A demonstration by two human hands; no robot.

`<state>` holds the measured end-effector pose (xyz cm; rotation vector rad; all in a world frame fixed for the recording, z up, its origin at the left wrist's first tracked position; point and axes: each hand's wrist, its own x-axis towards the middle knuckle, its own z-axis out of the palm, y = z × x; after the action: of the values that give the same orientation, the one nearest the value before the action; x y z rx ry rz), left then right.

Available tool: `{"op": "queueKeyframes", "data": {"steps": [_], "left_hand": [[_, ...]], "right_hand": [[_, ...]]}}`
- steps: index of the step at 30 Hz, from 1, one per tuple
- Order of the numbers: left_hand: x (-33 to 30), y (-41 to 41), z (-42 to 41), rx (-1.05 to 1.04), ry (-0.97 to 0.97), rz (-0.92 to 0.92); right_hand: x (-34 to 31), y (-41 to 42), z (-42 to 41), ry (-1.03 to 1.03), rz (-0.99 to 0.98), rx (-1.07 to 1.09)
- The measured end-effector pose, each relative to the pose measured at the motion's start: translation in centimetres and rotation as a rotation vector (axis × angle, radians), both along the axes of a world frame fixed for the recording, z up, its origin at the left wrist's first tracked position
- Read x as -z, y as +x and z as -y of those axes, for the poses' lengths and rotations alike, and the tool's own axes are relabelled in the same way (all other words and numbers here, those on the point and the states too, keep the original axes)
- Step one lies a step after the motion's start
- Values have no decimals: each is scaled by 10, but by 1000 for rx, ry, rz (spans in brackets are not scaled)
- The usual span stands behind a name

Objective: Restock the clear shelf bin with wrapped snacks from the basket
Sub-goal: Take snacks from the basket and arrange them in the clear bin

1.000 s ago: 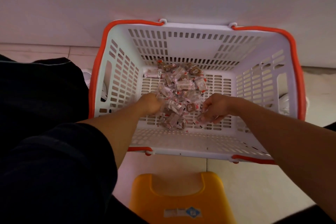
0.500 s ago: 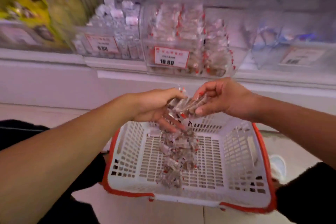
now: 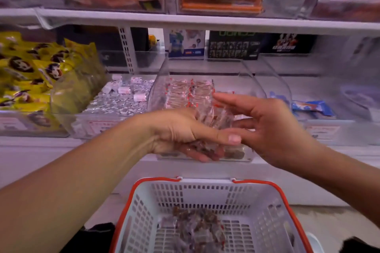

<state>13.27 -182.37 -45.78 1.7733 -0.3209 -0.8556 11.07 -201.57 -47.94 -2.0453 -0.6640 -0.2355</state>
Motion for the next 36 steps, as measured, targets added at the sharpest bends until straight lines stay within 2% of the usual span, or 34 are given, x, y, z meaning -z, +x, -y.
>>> {"op": "queueKeyframes", "data": {"steps": [4,8,12,16,19,21,24,28,33,36], "left_hand": [[-17,29,0,-59,-13,125],[-25,51,-3,13,139,230],[-16,64,-10,-10,223,289],[-8,71,-19,-120,118,302],[-9,71,-26,-99,53,276],[-7,69,-30,-52,124,336],[0,67,-31,-31,278,463],[12,68,-24,-38,324,522],[22,70,-17,22,461,725],[25,74,-16,41,491,750]], "right_hand": [[-12,27,-3,-100,145,-10],[-20,55,-10,-32,9,-107],[-27,68,-6,-158,-17,-116],[-24,71,-7,-176,-35,14],[-24,76,-4,-142,-178,48],[-25,76,-2,-154,-268,22],[-19,75,-6,-216,-297,11],[-13,77,-8,-320,-323,28],[-7,82,-10,-478,-312,12],[-4,85,-11,-515,-300,26]]}}
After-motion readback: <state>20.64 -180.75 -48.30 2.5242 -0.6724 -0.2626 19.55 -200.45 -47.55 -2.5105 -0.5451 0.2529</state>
